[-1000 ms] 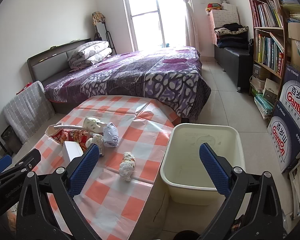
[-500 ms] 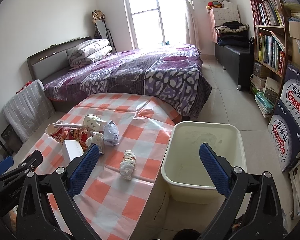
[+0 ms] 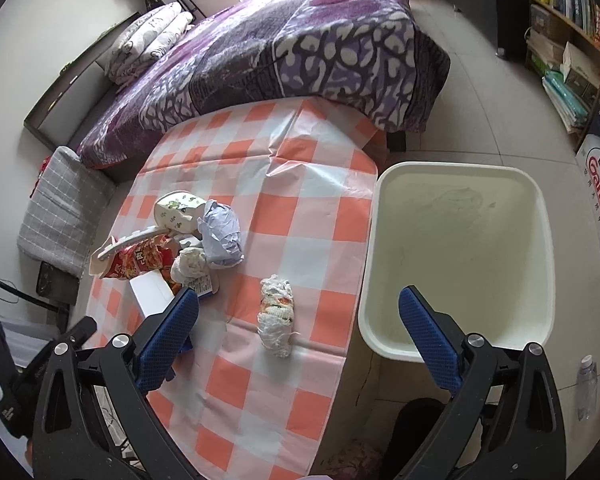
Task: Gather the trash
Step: 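Grasp the white tissue bundle with the right gripper while the left grasps the white box, then carry the tissue bundle over the bin with the right gripper and release it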
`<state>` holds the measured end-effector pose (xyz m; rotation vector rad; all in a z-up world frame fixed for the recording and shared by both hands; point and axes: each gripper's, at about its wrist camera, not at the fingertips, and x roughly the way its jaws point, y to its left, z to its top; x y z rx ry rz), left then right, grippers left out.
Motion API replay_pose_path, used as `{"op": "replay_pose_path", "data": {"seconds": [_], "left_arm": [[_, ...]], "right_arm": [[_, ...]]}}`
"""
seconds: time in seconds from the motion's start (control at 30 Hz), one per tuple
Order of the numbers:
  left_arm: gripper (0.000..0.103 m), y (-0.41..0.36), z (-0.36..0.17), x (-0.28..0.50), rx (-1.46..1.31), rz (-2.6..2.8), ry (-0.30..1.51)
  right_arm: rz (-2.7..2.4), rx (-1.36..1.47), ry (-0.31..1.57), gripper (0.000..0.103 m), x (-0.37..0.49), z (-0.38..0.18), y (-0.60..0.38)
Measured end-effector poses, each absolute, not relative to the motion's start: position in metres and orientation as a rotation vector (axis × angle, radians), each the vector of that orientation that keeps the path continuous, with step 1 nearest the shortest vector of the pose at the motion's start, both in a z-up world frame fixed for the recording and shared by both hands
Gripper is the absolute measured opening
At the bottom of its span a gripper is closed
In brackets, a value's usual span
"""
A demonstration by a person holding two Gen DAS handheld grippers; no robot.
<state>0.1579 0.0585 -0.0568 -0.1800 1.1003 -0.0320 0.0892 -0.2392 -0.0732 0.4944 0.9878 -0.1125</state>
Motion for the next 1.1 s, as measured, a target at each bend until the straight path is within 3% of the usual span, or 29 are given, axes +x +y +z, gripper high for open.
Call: {"op": "replay_pose_path", "data": {"seconds": [0.2,0.4,0.87,0.9,0.97,1.0,1.03,1.1], "left_arm": [[0.097,0.063,-0.121,0.185,-0.283,0.014,1.31],[0.097,0.072,-0.155,0.208,-0.515,0.06,1.366],[0.097,0.127,-0.12,0.214,-0.588,-0.074,1.373],[0.097,0.127,-0.122,0.213,-0.599,-0.067,1.373],[0.097,0.121,-0.128,0.215,-0.601,-0.052,1.379],[0.097,0.117,-0.132,0.216,-0.598,-0.046,1.384],[0.097,0.111,-0.137,0.216,-0.601,-0.045,1.389],[0.097,0.101,-0.146,0.216,-0.614,-0.044,1.4]], "right_arm": [[-0.129,0.597,1.164,0.096,0.116,-0.117,-0.243],[-0.128,0.541,1.275,0.096,0.127,-0.146,-0.219],[-0.115,0.395,1.33,0.096,0.145,-0.165,-0.187],[-0.106,0.375,1.332,0.092,0.147,-0.167,-0.182],[-0.083,0.349,1.348,0.068,0.152,-0.172,-0.176],[-0.071,0.339,1.368,0.049,0.154,-0.177,-0.173],[-0.086,0.317,1.367,0.037,0.155,-0.177,-0.17],[-0.075,0.305,1.347,0.034,0.155,-0.172,-0.171]]}}
